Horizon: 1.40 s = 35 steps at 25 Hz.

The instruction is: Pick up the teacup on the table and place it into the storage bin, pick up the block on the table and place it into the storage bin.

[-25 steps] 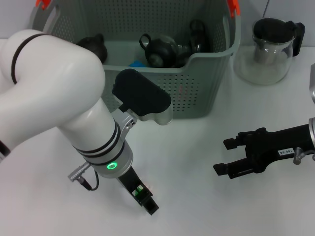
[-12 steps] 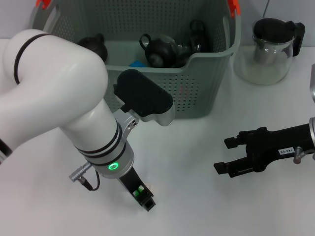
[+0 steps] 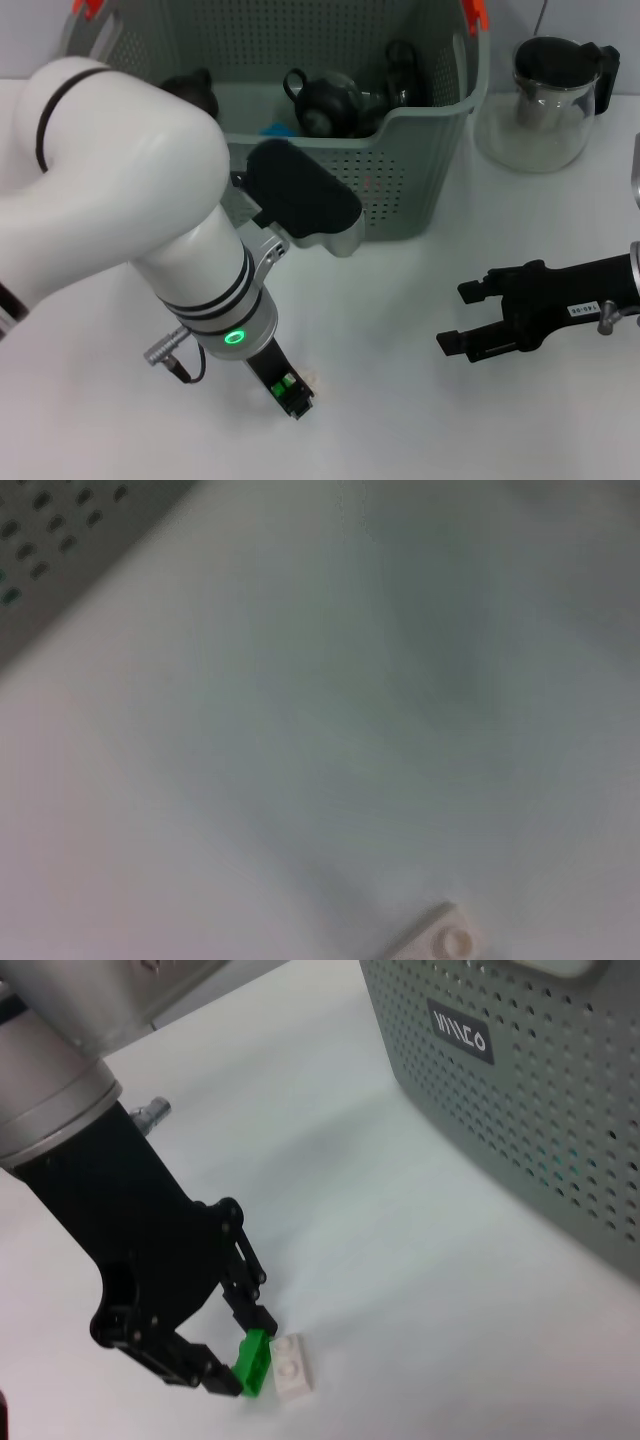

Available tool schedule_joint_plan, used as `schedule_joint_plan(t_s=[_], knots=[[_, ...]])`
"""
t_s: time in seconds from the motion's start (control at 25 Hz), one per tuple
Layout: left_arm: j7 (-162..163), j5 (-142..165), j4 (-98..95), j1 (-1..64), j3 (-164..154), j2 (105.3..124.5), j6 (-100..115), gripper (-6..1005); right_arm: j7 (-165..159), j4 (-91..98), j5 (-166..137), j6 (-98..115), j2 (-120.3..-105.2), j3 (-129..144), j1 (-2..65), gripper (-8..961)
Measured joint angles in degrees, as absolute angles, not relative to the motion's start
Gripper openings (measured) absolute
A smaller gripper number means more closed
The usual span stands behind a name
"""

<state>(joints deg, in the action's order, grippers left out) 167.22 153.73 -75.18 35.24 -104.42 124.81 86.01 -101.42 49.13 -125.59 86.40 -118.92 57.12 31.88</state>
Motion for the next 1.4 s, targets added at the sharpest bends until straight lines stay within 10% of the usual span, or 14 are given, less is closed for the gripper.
schedule_joint_plan(t_s=[0.68,1.4], knots=[[157.39,155.95,-107.11,35.86,-80.35,124.35,93.19,445,-101.42,48.54,-125.59,85.86,-118.66,57.16,31.73,927],[153.81,153.09,-86.23,47.06,-67.97,122.50,65.30,526,-101.42,48.34,-125.84,85.62,-118.68,57.65,32.31,927]])
